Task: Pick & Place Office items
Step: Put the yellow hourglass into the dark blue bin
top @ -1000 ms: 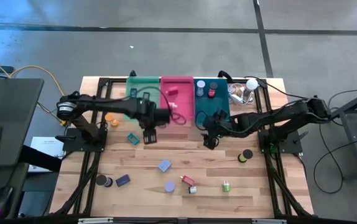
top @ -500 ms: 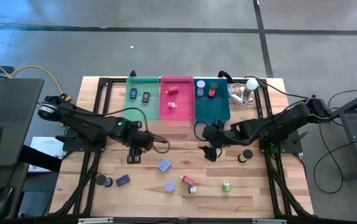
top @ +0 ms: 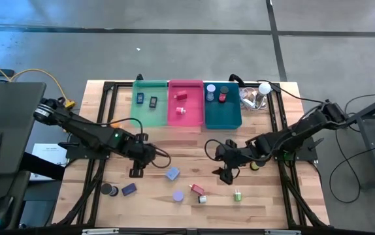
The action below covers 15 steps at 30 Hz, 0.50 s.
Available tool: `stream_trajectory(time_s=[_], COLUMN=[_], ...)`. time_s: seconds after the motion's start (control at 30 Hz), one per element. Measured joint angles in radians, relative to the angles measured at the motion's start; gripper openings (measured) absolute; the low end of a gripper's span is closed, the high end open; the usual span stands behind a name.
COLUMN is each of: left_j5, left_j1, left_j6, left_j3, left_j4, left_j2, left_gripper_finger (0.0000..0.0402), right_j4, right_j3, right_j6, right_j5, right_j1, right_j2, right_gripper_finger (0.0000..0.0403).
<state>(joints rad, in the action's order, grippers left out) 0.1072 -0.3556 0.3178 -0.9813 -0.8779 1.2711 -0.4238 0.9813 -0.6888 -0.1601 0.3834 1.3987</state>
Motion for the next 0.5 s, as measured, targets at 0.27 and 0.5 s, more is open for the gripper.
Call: stream_trajectory(time_s=[0.27, 0.5], left_j5=[-0.001, -0.001], left_j1=[-0.081, -0.131], left_j6=[0.017, 0.017], left_j3=[0.0, 0.0], left_j4=[0.024, 0.043], left_j2=[0.001, 0.001], left_gripper_finger=[0.017, 0.017], right_j4=[0.101, 0.1], right_j3=[0.0, 0.0], right_j6=[0.001, -0.063], right_j5=[-0.024, -0.021], right_j1=[0.062, 0.1], right_j2=[0.0, 0.0], right_gripper_finger=[0.0309, 0.0309])
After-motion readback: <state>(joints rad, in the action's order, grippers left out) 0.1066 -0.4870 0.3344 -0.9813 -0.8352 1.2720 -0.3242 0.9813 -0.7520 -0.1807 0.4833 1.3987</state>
